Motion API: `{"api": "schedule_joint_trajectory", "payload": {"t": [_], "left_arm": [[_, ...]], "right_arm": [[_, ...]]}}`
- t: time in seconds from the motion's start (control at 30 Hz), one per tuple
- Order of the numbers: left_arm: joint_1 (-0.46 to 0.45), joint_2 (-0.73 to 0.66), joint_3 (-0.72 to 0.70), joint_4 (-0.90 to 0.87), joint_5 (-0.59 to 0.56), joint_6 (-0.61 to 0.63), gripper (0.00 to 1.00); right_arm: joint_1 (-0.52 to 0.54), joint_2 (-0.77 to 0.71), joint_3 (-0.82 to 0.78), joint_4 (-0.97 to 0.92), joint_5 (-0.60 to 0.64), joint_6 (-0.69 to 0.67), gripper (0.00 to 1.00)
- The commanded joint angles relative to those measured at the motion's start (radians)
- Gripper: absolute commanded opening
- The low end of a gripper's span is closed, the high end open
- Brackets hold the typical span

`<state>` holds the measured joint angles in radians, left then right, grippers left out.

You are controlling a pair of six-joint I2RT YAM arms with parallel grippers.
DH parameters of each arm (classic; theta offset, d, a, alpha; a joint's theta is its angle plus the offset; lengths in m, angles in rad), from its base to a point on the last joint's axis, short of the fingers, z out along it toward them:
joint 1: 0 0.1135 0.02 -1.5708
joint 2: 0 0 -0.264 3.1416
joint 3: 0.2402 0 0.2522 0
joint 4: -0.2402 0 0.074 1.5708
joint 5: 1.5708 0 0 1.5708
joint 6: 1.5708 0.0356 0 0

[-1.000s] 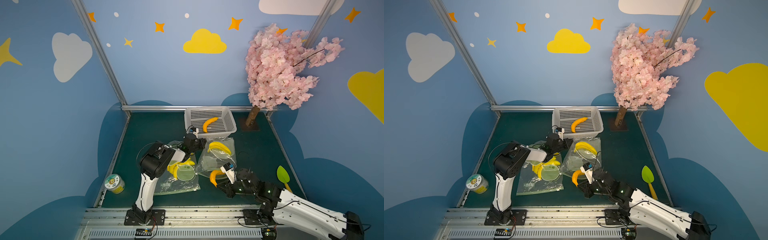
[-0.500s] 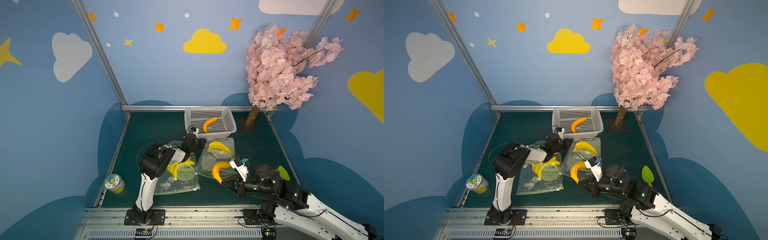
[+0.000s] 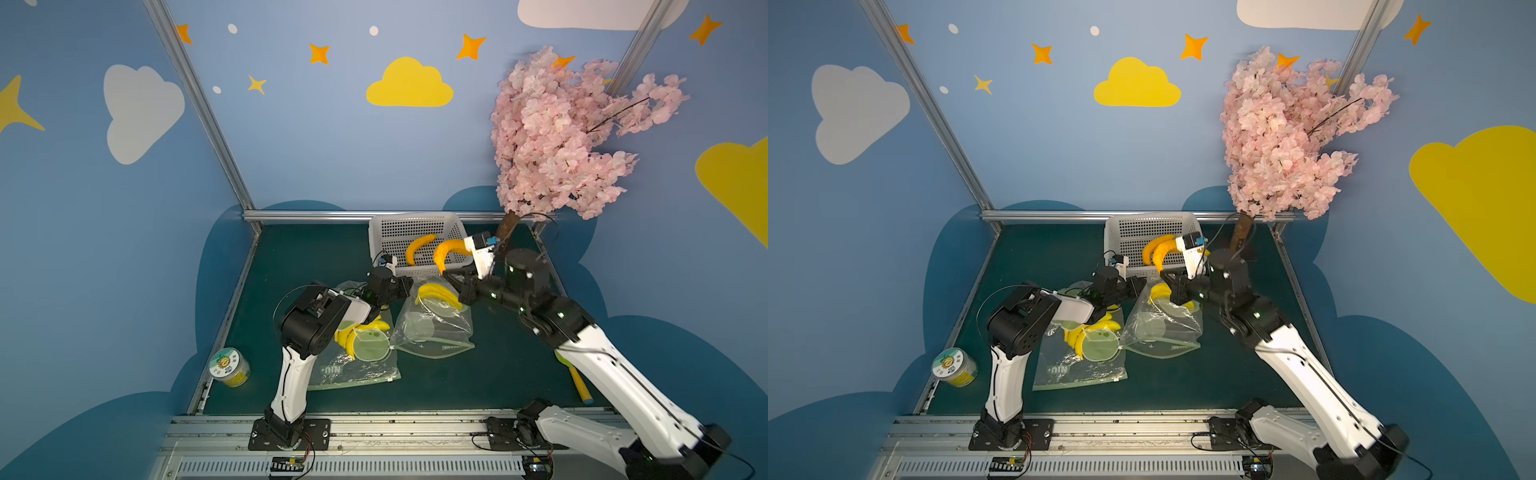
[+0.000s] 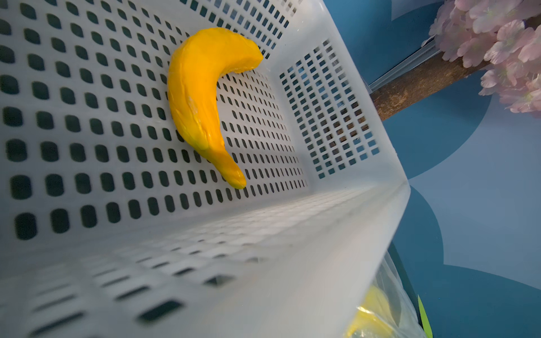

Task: Open the zip-top bag and take out the banana
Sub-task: Pick up the banana from the zipper food storage bag, then place the banana in the basket.

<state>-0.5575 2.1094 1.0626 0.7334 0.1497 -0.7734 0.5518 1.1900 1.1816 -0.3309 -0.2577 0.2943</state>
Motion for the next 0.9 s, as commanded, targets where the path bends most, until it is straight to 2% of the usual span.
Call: {"api": "schedule_joint_trajectory", "payload": {"t": [0.0, 0.17, 0.23, 0.33, 0.4, 0.43, 0.47, 0.5, 0.63, 0.77, 0.87], "left_arm": [[0.007, 0.026, -0.022, -0.013, -0.004, -0.038, 0.03], [0.007, 0.023, -0.032, -0.007, 0.003, -0.042, 0.03], [0.006, 0.016, -0.041, -0.001, 0.008, -0.042, 0.03], [0.007, 0.004, -0.062, 0.005, 0.001, -0.041, 0.03], [0.007, 0.0, -0.07, 0.009, 0.001, -0.039, 0.03], [0.007, 0.0, -0.072, 0.011, 0.004, -0.038, 0.03], [0.007, 0.001, -0.075, 0.012, 0.004, -0.039, 0.03], [0.006, 0.003, -0.077, 0.015, 0.004, -0.041, 0.03], [0.008, 0.011, -0.087, 0.035, 0.002, -0.062, 0.03], [0.008, 0.005, -0.087, 0.03, 0.0, -0.064, 0.03], [0.013, 0.0, -0.08, 0.015, 0.002, -0.063, 0.03]], "right_arm": [[-0.049, 0.255, 0.126, 0.105, -0.047, -0.1, 0.0], [-0.069, 0.671, 0.441, 0.083, -0.091, -0.153, 0.0], [-0.084, 0.785, 0.536, 0.074, -0.101, -0.139, 0.0], [-0.106, 0.908, 0.646, 0.02, -0.116, -0.097, 0.0], [-0.112, 0.936, 0.669, 0.001, -0.111, -0.087, 0.0], [-0.113, 0.932, 0.661, 0.005, -0.096, -0.084, 0.0], [-0.113, 0.919, 0.648, 0.011, -0.086, -0.082, 0.06], [-0.115, 0.902, 0.635, 0.02, -0.084, -0.081, 0.19], [-0.117, 0.752, 0.519, 0.068, -0.068, -0.087, 0.47], [-0.105, 0.48, 0.261, 0.093, -0.032, -0.097, 0.49], [-0.059, 0.232, 0.02, 0.065, 0.064, -0.144, 0.49]]}}
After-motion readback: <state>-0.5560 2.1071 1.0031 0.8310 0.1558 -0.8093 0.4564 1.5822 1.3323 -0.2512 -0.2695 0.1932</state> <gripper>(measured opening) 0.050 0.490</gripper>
